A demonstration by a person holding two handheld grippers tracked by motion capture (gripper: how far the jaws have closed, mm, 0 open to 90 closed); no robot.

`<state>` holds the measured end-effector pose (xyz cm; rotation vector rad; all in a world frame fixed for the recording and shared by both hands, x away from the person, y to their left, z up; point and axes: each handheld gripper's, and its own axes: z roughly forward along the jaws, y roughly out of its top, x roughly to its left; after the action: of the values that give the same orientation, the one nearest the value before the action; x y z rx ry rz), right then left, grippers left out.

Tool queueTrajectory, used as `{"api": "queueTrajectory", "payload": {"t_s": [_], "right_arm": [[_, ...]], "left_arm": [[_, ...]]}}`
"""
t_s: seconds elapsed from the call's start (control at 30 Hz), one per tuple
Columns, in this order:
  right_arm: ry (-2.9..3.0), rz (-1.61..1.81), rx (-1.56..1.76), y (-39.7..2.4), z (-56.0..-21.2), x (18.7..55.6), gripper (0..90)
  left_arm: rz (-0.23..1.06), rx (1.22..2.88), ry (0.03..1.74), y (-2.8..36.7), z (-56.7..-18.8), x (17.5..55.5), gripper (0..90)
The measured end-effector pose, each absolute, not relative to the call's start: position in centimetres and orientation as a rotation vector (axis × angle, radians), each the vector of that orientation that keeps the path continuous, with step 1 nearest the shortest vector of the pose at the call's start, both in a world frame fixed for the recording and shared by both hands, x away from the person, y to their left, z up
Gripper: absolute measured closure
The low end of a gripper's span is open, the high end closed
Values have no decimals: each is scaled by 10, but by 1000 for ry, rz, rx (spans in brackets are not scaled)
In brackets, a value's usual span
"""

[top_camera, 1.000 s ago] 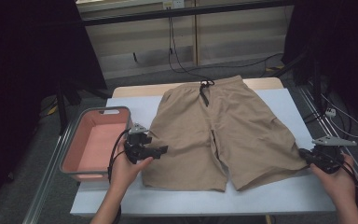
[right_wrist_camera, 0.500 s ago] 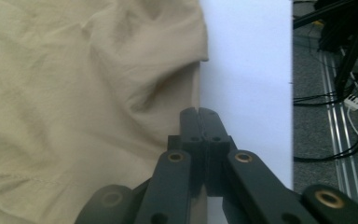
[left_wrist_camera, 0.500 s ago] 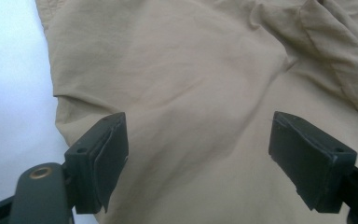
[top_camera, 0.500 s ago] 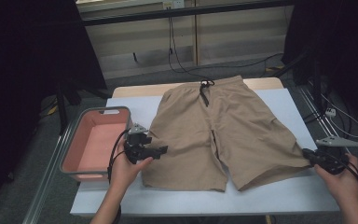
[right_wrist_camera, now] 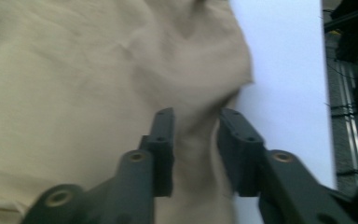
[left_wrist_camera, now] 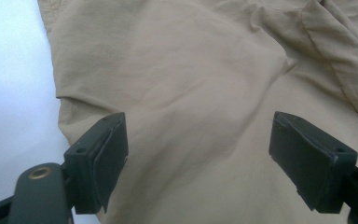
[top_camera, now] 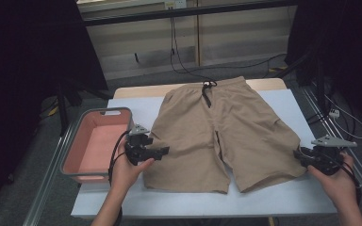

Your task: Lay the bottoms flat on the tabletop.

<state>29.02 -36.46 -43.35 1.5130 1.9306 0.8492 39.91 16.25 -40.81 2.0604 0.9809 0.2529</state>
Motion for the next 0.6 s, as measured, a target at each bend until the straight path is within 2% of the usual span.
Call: {"api": "queueTrajectory", "payload": {"t_s": [0.17, 0.4, 0.6], "right_arm": [[1953, 919, 1463, -342, -428, 296, 455], [2050, 996, 1349, -294, -423, 306, 373], [2159, 1033, 1244, -253, -425, 312, 361]], "left_arm": [[259, 2059, 983, 163, -409, 398, 188], [262, 2046, 998, 168, -409, 396, 174], [265, 2046, 1005, 170, -410, 395, 172]]}}
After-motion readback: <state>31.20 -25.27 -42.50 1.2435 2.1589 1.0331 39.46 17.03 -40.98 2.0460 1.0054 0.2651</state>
